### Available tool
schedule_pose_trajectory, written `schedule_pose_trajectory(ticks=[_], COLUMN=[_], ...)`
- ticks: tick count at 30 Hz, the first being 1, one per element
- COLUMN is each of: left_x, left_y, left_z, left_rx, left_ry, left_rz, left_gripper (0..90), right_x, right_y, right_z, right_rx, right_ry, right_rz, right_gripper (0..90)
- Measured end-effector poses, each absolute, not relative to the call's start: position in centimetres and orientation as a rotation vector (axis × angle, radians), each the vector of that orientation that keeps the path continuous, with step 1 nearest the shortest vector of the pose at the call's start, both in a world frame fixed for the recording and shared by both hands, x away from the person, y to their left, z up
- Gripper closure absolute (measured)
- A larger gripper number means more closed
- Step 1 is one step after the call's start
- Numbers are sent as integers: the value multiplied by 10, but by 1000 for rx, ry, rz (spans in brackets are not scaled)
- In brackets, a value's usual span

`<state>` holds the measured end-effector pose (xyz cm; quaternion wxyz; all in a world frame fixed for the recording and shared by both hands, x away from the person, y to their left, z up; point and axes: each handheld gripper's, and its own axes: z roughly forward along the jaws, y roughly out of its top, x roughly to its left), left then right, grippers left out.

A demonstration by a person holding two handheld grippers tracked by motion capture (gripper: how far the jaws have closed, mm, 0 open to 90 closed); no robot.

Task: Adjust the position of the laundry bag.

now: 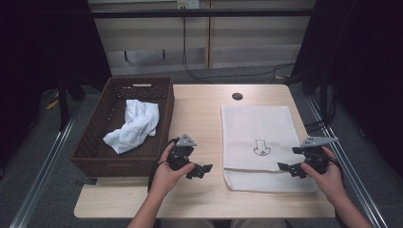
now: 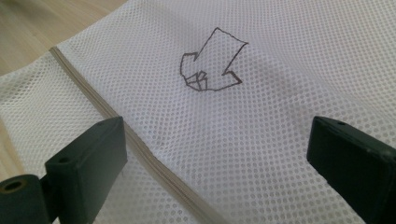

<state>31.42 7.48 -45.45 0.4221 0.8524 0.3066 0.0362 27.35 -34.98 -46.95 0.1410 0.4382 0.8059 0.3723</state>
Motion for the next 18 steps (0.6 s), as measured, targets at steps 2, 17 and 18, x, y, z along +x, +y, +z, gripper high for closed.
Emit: schedule_pose_trajectory(ticks=[2, 17, 18], left_x=[314, 314, 314], left_y=[75, 75, 76], left_z=[-454, -453, -453], left_rx=[2139, 2164, 2173], left_ry=[771, 769, 762], left_rz=[91, 108, 106], left_gripper=[0, 1, 1], right_x=[274, 277, 277], right_y=[-349, -351, -351], right_z=[-470, -469, -469], right_rx=[1267, 1283, 1290], right_ry=[2331, 2320, 2318], right_rz=[1077, 1088, 1089], right_gripper=[43, 38, 45])
